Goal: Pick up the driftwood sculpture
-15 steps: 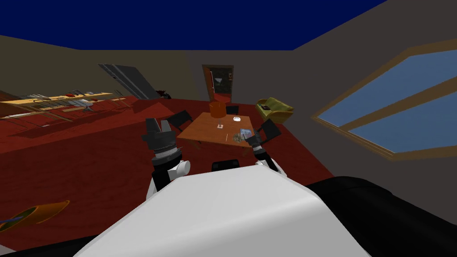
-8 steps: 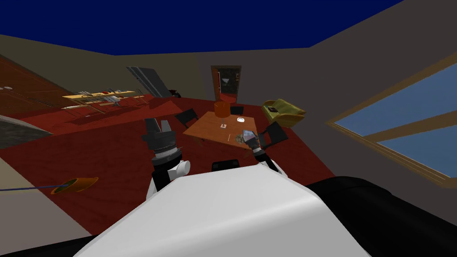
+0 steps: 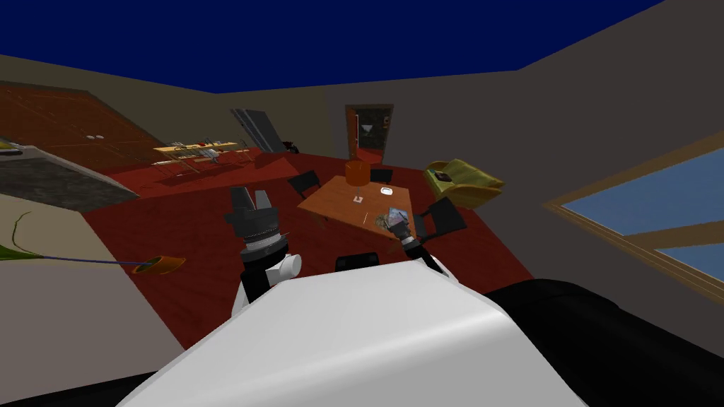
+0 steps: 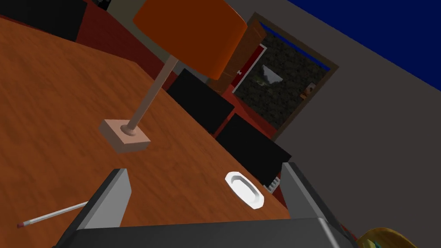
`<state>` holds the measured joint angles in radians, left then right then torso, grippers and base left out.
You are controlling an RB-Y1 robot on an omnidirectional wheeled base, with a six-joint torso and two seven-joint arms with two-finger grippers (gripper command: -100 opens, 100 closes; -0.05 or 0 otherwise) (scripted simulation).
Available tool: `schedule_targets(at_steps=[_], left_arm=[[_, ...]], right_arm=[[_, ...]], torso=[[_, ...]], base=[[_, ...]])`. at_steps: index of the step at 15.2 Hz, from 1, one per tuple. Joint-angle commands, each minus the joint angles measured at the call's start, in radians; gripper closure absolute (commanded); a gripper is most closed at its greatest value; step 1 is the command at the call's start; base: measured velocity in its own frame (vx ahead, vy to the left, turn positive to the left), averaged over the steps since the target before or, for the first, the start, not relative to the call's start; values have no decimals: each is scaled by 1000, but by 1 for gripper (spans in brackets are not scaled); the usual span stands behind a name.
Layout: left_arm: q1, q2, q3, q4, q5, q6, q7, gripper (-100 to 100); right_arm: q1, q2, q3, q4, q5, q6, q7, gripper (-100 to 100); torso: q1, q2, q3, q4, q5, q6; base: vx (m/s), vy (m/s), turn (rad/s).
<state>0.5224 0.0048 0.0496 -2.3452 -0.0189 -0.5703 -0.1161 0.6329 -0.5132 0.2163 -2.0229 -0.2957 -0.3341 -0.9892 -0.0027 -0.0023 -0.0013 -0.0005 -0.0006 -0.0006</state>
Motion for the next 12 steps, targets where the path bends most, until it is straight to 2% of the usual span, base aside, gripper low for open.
schedule_targets(at_steps=[1, 3, 4, 5, 7, 9, 10, 12], left_arm=[[0, 0, 0, 0, 0, 0, 0, 0], [0, 0, 0, 0, 0, 0, 0, 0], [0, 0, 0, 0, 0, 0, 0, 0], [0, 0, 0, 0, 0, 0, 0, 0], [0, 0, 0, 0, 0, 0, 0, 0], [0, 0, 0, 0, 0, 0, 0, 0], [0, 0, 0, 0, 0, 0, 0, 0], [0, 0, 0, 0, 0, 0, 0, 0]], right_arm=[[7, -19, 9, 18, -14, 8, -50, -100], [7, -19, 9, 18, -14, 8, -91, -100], [7, -19, 9, 18, -14, 8, -91, -100], [17, -48, 23, 44, -36, 21, -128, -100], [17, -48, 23, 44, -36, 21, -163, -100], [17, -48, 23, 44, -36, 21, -184, -100], [27, -76, 36, 70, -57, 34, -220, -100], [27, -76, 36, 70, -57, 34, -259, -100]], torso=[[0, 0, 0, 0, 0, 0], [-1, 0, 0, 0, 0, 0], [-1, 0, 0, 0, 0, 1], [0, 0, 0, 0, 0, 1], [-1, 0, 0, 0, 0, 0], [-1, 0, 0, 0, 0, 1], [0, 0, 0, 0, 0, 1], [-1, 0, 0, 0, 0, 0]], base=[[-16, -51, 438], [-11, -43, 146], [-2, -18, -44], [-7, -30, 295], [-10, -56, 349], [-10, -29, -18], [-17, -26, 320], [-18, -50, 345]])
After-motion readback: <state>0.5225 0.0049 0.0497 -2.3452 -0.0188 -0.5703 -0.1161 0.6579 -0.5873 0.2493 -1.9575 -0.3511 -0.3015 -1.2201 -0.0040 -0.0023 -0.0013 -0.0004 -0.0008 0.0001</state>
